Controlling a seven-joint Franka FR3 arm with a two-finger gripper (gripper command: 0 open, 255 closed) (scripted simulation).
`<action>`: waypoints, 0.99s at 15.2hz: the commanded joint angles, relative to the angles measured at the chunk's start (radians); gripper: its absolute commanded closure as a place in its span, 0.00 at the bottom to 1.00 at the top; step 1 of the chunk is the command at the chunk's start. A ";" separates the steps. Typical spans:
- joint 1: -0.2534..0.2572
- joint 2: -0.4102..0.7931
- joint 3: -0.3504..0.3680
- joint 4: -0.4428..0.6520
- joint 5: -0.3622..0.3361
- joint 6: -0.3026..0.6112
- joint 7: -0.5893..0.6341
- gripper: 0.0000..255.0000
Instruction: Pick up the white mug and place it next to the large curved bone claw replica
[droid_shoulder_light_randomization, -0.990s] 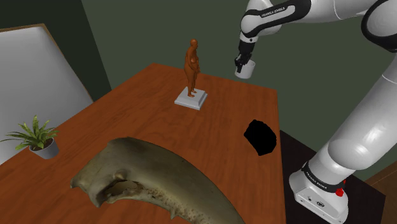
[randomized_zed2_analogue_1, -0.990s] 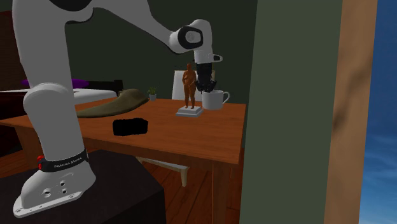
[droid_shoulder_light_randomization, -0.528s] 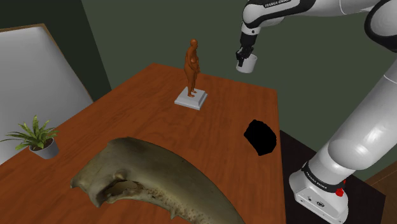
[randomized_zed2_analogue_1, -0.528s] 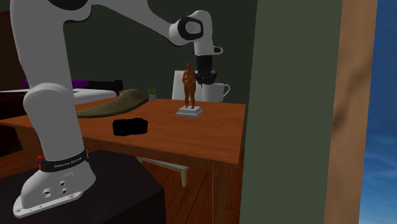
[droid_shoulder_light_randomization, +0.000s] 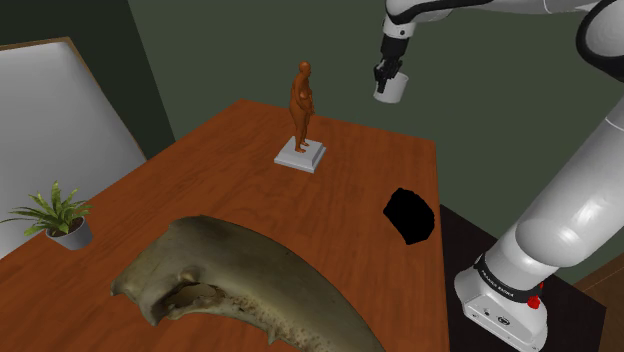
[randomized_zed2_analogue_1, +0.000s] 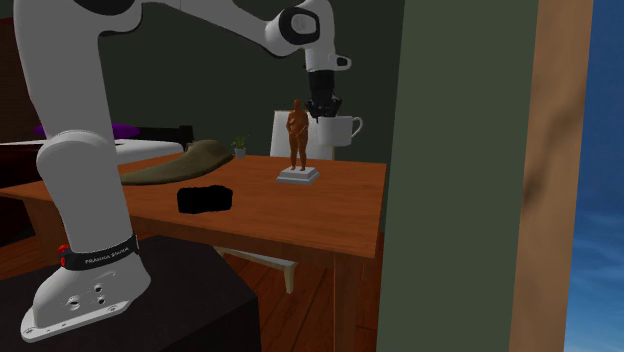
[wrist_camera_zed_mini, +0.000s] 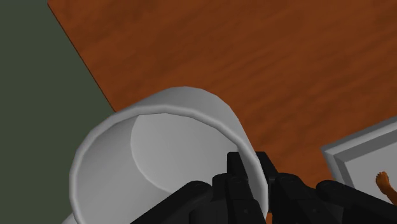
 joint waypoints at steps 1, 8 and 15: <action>0.001 -0.003 0.001 0.021 0.000 -0.025 0.001 1.00; 0.057 -0.087 0.057 -0.052 -0.017 -0.039 0.117 1.00; 0.132 -0.164 0.147 -0.138 -0.021 -0.037 0.283 1.00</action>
